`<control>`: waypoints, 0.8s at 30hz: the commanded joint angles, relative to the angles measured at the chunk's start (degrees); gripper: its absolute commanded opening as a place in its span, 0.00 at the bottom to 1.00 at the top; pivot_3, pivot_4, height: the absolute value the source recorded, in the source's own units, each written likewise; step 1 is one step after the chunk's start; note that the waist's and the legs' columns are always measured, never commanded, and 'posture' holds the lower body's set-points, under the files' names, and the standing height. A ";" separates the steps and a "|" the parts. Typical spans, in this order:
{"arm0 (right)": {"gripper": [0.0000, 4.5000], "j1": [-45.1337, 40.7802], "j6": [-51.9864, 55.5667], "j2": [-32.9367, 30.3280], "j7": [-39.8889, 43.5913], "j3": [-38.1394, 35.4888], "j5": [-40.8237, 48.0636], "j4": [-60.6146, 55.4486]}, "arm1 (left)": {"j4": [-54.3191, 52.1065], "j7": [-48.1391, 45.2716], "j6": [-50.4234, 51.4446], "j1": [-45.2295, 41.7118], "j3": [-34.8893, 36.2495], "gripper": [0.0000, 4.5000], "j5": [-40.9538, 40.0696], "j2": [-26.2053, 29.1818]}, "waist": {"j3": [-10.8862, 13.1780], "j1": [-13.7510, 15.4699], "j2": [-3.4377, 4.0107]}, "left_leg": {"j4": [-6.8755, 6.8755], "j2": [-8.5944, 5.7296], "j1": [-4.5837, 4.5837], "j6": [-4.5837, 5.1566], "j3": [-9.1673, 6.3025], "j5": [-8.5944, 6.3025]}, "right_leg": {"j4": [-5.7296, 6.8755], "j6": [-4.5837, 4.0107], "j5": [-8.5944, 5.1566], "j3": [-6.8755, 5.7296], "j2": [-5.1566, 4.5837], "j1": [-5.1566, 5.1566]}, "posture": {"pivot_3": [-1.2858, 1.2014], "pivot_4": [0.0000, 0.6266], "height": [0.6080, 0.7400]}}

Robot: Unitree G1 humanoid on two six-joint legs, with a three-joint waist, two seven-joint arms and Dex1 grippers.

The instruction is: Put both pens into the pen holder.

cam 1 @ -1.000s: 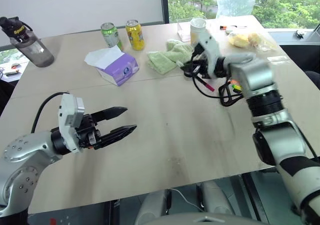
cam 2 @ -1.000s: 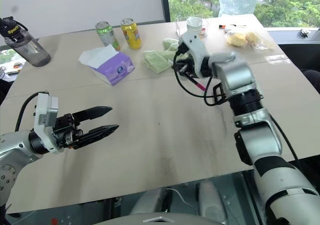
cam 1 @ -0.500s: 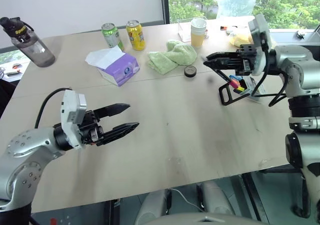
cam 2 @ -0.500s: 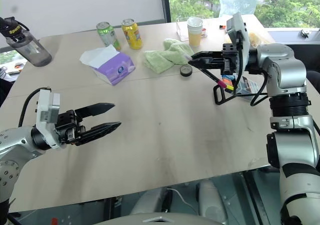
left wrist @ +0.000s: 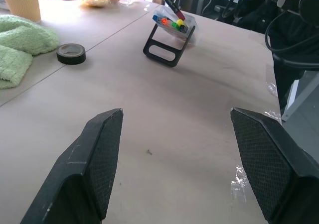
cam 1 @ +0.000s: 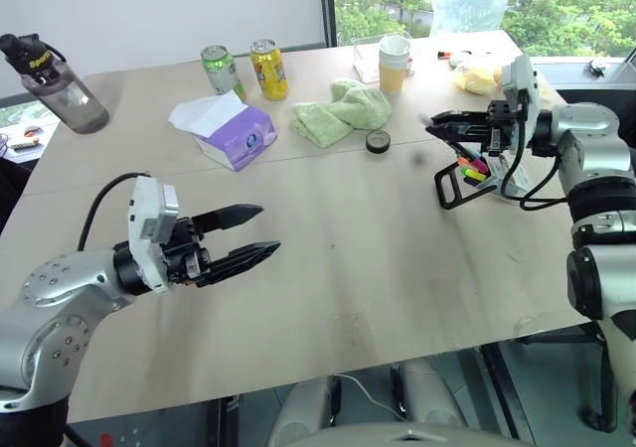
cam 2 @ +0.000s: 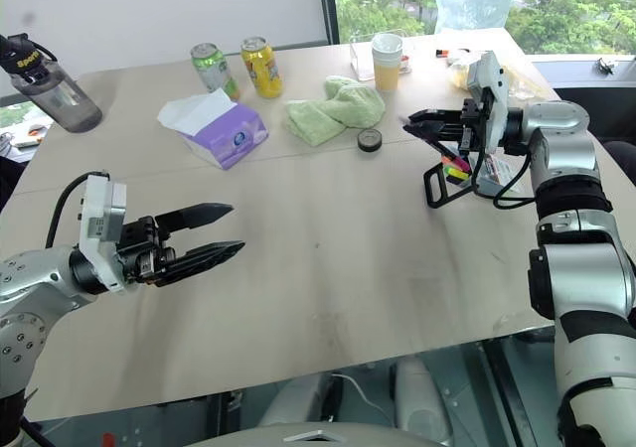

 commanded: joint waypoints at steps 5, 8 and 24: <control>0.01 -1.96 -3.20 -1.53 4.61 -0.64 -1.59 2.99 | -0.90 -0.20 -0.83 0.16 1.69 0.78 -0.10 0.47 | 0.00 0.02 0.00 | 0.00 0.00 0.00 0.00 0.00 0.00 | 0.01 0.00 0.00 0.01 0.00 0.00 | 0.52 0.24 1.00; 0.01 -1.87 -3.87 -1.94 5.15 -0.65 -2.28 4.54 | -0.88 -0.25 -0.72 0.11 1.69 0.78 -0.20 0.46 | 0.00 0.07 0.00 | 0.00 0.00 0.00 0.00 0.00 0.00 | 0.00 0.00 0.00 0.01 0.00 0.00 | 0.52 0.24 1.00; 0.99 -3.52 -3.48 -2.92 4.40 -1.68 -4.34 7.63 | -1.07 -0.25 -0.51 0.22 1.45 0.78 -0.32 0.29 | 0.00 -0.10 0.00 | 0.00 0.00 0.00 0.00 0.01 0.00 | 0.01 0.00 0.00 0.02 0.00 0.00 | 0.52 0.24 1.00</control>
